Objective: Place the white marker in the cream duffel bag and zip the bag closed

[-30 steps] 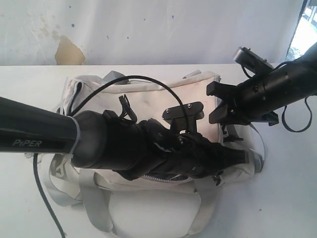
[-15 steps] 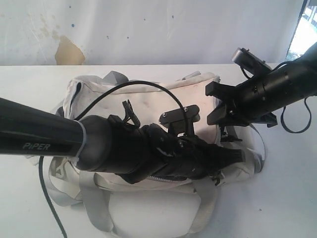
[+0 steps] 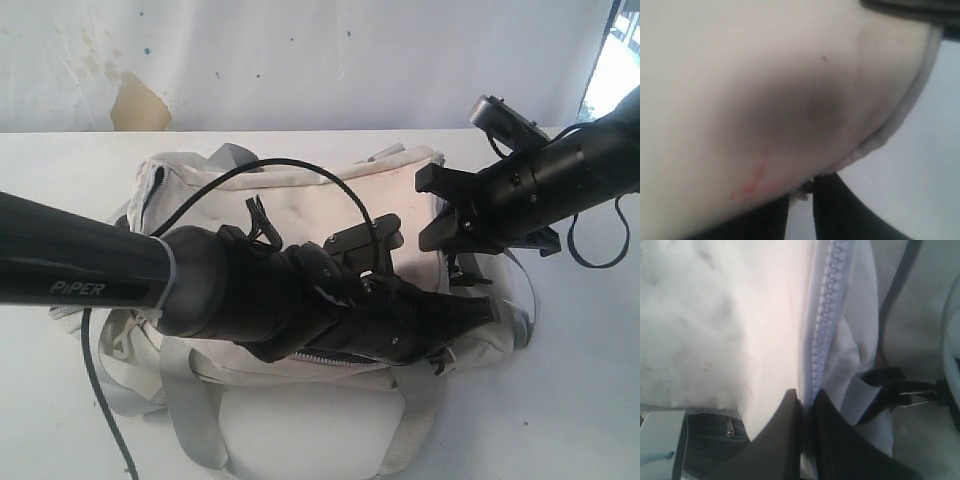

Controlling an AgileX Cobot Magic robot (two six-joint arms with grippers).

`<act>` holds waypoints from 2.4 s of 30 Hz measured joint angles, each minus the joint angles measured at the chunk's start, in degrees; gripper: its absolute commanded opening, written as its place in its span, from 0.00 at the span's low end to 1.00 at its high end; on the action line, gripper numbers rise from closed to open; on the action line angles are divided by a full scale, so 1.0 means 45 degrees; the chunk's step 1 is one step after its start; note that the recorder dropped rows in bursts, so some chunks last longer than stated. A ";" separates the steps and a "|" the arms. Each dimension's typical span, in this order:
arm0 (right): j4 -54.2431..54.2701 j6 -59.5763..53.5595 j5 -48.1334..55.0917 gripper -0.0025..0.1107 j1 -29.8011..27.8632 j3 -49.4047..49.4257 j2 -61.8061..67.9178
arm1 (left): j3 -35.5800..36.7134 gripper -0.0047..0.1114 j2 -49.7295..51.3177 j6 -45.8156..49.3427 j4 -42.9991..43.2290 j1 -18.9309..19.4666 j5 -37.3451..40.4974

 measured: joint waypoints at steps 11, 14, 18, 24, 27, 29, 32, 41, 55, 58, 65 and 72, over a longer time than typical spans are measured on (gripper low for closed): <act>0.0022 0.0000 -0.0002 0.02 0.0000 0.0000 -0.0048 | -0.0385 0.29 0.0100 0.0534 0.0000 0.0000 0.0216; 0.0022 0.0000 -0.0002 0.02 0.0000 0.0000 -0.0048 | -0.0385 0.28 0.0100 0.0534 0.0000 0.0000 0.0081; 0.0048 0.0000 0.0023 0.02 0.0000 0.0000 -0.0048 | -0.0385 0.13 0.0110 0.0534 0.0000 0.0000 -0.0024; 0.0048 0.0000 0.0042 0.02 0.0000 0.0000 -0.0048 | -0.0385 0.04 0.0130 0.0560 0.0860 0.0000 0.0139; -0.0223 0.0000 0.0071 0.02 0.0000 0.0000 -0.0064 | -0.0385 0.04 -0.0105 0.0560 0.1896 0.0028 0.1009; -0.0463 0.0000 0.0071 0.02 0.0000 0.0000 -0.0064 | -0.0385 0.04 -0.0295 0.0583 0.2667 0.0028 0.2020; -0.0858 0.0000 0.0096 0.02 0.0000 0.0000 -0.0064 | -0.0385 0.04 -0.0649 0.0583 0.4324 0.0080 0.3355; -0.1094 0.0000 0.0074 0.02 0.0000 0.0000 -0.0064 | -0.0385 0.04 -0.1396 0.0535 0.4915 0.1257 0.6785; -0.1569 0.0195 -0.0150 0.02 0.0000 0.0045 -0.0076 | -0.0512 0.04 -0.1888 0.0535 0.5041 0.2283 0.9594; -0.1652 0.0235 -0.0150 0.02 0.0079 0.0040 -0.0076 | -0.0512 0.04 -0.2049 0.0509 0.5405 0.2442 1.0036; -0.1683 0.0542 -0.0362 0.02 0.0018 0.0040 -0.0076 | -0.0512 0.04 -0.2429 -0.0195 0.6982 0.2885 1.1091; -0.1705 0.0643 -0.0796 0.02 -0.0646 0.0040 -0.0076 | -0.0512 0.04 -0.2741 -0.0256 0.7600 0.3753 1.2287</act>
